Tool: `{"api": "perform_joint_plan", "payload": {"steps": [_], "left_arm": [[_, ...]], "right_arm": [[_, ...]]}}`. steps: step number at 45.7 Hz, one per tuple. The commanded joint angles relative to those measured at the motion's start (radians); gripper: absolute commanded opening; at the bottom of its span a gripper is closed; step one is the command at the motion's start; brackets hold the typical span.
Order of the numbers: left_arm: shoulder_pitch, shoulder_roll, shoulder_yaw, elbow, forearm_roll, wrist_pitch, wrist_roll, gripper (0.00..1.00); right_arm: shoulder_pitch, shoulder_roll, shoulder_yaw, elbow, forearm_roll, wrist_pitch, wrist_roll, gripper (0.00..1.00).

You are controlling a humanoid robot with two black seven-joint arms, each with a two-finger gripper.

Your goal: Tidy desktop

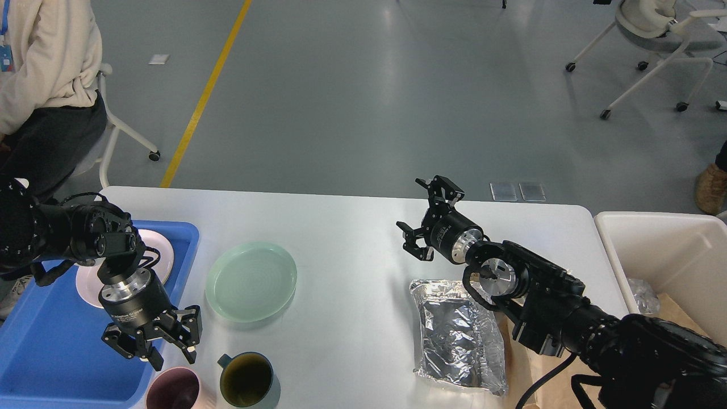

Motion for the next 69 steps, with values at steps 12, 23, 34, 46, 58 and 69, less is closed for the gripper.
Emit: {"api": "perform_joint_plan", "payload": {"steps": [12,23,34,46,58,69], "left_arm": [[-0.114,0.056,0.009,-0.005,0.055,-0.004,0.006,0.96],[-0.201,0.027,-0.035,-0.057,0.247,-0.004,0.006,0.96],[-0.253,-0.050,-0.146,-0.155,0.347,-0.004,0.010,0.96],[-0.261,-0.111,-0.263,-0.241,0.433,-0.004,0.010,0.96],[-0.264,-0.149,-0.298,-0.249,0.416,-0.004,0.009,0.96],[-0.253,-0.151,-0.298,-0.233,0.413,-0.004,0.007,0.96]], "right_arm": [[0.000,0.000,0.000,0.000,0.000,0.000,-0.001,1.00],[0.000,0.000,0.000,0.000,0.000,0.000,-0.001,1.00],[0.000,0.000,0.000,0.000,0.000,0.000,0.001,1.00],[0.000,0.000,0.000,0.000,0.000,0.000,0.001,1.00],[0.000,0.000,0.000,0.000,0.000,0.000,0.001,1.00],[0.000,0.000,0.000,0.001,0.000,0.000,-0.001,1.00]]}}
